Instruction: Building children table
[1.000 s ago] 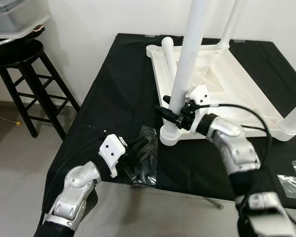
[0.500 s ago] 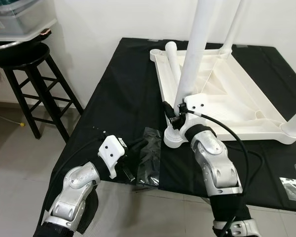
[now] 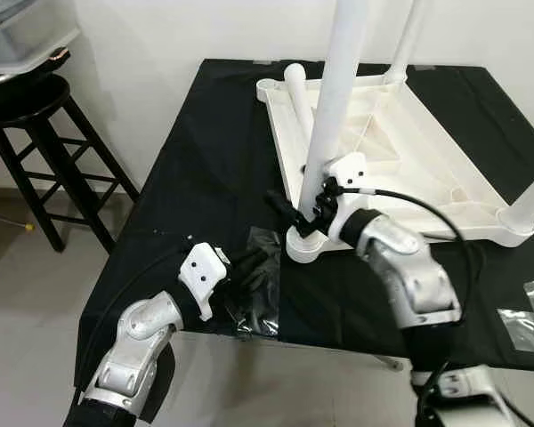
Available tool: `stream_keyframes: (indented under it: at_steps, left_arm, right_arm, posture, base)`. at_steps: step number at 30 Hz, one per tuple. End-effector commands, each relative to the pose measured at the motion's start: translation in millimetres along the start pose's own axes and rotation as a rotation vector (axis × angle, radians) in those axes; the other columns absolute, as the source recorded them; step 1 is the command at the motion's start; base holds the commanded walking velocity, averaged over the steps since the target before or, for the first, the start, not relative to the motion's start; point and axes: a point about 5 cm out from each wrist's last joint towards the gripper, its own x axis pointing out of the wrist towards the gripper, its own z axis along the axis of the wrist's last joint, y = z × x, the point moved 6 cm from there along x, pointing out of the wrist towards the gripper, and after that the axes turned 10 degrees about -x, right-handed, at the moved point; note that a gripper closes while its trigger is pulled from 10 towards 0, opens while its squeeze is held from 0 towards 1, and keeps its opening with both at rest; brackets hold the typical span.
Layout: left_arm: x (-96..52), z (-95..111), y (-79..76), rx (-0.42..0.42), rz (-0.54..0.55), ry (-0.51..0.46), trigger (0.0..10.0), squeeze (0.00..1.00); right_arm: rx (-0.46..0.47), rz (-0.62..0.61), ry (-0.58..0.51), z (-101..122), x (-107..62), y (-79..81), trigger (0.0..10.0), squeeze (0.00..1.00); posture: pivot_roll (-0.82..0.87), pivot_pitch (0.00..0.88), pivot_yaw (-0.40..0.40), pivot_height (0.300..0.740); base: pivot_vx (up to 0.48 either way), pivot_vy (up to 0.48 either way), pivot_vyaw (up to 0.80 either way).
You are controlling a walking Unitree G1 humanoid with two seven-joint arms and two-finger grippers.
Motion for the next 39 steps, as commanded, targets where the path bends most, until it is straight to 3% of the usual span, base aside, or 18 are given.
stream_keyframes:
  at_steps: [1,7,8,9,16,23,24,28,29,30,31,32,33,34,35,39]
  left_arm:
    - [-0.9,-4.3,-1.1,-0.001,-0.004,0.014,10.0,0.00]
    - [-0.9,-4.4,-1.3,-0.002,-0.002,0.014,10.0,0.00]
    - [-0.9,-4.4,-1.3,-0.001,-0.002,0.014,10.0,0.00]
    - [-1.0,-4.4,-1.5,-0.001,-0.003,0.015,10.0,0.00]
    - [-1.3,-4.4,-2.0,-0.001,-0.006,0.017,10.0,0.00]
    - [-1.7,-3.9,-1.9,-0.002,-0.004,0.015,10.0,0.00]
    - [-1.9,-3.6,-1.6,-0.002,-0.004,0.015,10.0,0.00]
    - [-2.5,-3.6,-1.0,-0.001,-0.003,0.015,10.0,0.00]
    - [-3.0,-3.5,-0.5,0.000,-0.003,0.015,10.0,0.00]
    - [-3.5,-3.4,0.1,0.001,-0.002,0.016,10.0,0.00]
    - [-3.8,-3.3,0.6,0.002,-0.002,0.017,10.0,0.00]
    - [-3.8,-3.3,0.6,0.002,-0.002,0.017,10.0,0.00]
    - [-4.1,-3.5,1.1,0.003,-0.002,0.018,10.0,0.00]
    - [-4.1,-3.5,1.1,0.003,-0.002,0.018,10.0,0.00]
    - [-4.4,-4.0,1.7,0.003,-0.003,0.020,10.0,0.00]
    - [-4.0,-4.8,0.9,0.007,-0.011,0.025,10.0,0.00]
  right_arm:
    - [-0.039,0.148,-0.024,2.9,1.5,10.2,10.0,0.00]
    - [-0.010,0.245,-0.022,0.2,1.0,8.5,10.0,0.00]
    - [0.005,0.274,-0.022,-1.7,1.4,9.3,3.5,0.00]
    - [0.016,0.282,-0.020,-3.7,3.0,8.3,0.0,0.00]
    - [0.034,0.256,-0.019,-6.3,6.8,2.2,0.0,0.00]
    - [0.017,0.152,0.016,-21.6,-5.1,-11.2,0.0,0.00]
    - [0.043,0.055,0.079,-40.0,-13.3,-9.6,0.0,0.00]
    - [0.070,-0.015,0.128,-55.5,-18.8,-1.6,0.0,0.00]
    - [0.067,-0.107,0.183,-66.3,-19.8,1.1,0.0,0.00]
    - [0.143,-0.453,0.253,-77.2,-32.6,-18.5,0.0,0.00]
    - [0.206,-0.706,0.327,-88.6,-52.6,-29.7,0.0,0.00]
    - [0.206,-0.706,0.327,-88.6,-52.6,-29.7,0.0,0.00]
    - [0.248,-0.716,0.350,-91.6,-52.5,-10.9,0.0,0.00]
    - [0.248,-0.716,0.350,-91.6,-52.5,-10.9,0.0,0.00]
    - [0.218,-0.652,0.340,-86.8,-44.0,3.9,0.0,0.00]
    - [0.185,-0.556,0.314,-80.7,-28.8,12.1,0.0,0.00]
  posture:
    - [0.01,0.119,-0.013,0.740]
    - [0.02,0.119,-0.012,0.740]
    - [0.02,0.119,-0.010,0.740]
    - [0.02,0.119,-0.010,0.740]
    - [0.03,0.123,-0.010,0.740]
    - [0.02,0.128,-0.012,0.740]
    - [0.02,0.130,-0.012,0.740]
    - [0.02,0.131,-0.012,0.740]
    - [0.02,0.133,-0.011,0.740]
    - [0.02,0.136,-0.009,0.740]
    - [0.02,0.137,-0.008,0.740]
    - [0.02,0.137,-0.008,0.740]
    - [0.02,0.134,-0.002,0.740]
    - [0.02,0.134,-0.002,0.740]
    - [0.01,0.131,0.005,0.740]
    - [0.02,0.127,-0.011,0.740]
  base:
    - [0.000,0.000,0.00]
    - [0.000,0.000,0.00]
    - [0.000,0.000,0.00]
    - [0.000,0.000,0.00]
    - [0.000,0.000,0.00]
    - [0.000,0.000,0.00]
    - [0.000,0.000,0.00]
    - [0.000,0.000,0.00]
    - [0.000,0.000,0.00]
    - [0.000,0.000,0.00]
    - [0.000,0.000,0.00]
    - [0.000,0.000,0.00]
    - [0.000,0.000,0.00]
    - [0.000,0.000,0.00]
    - [0.000,0.000,0.00]
    - [0.000,0.000,0.00]
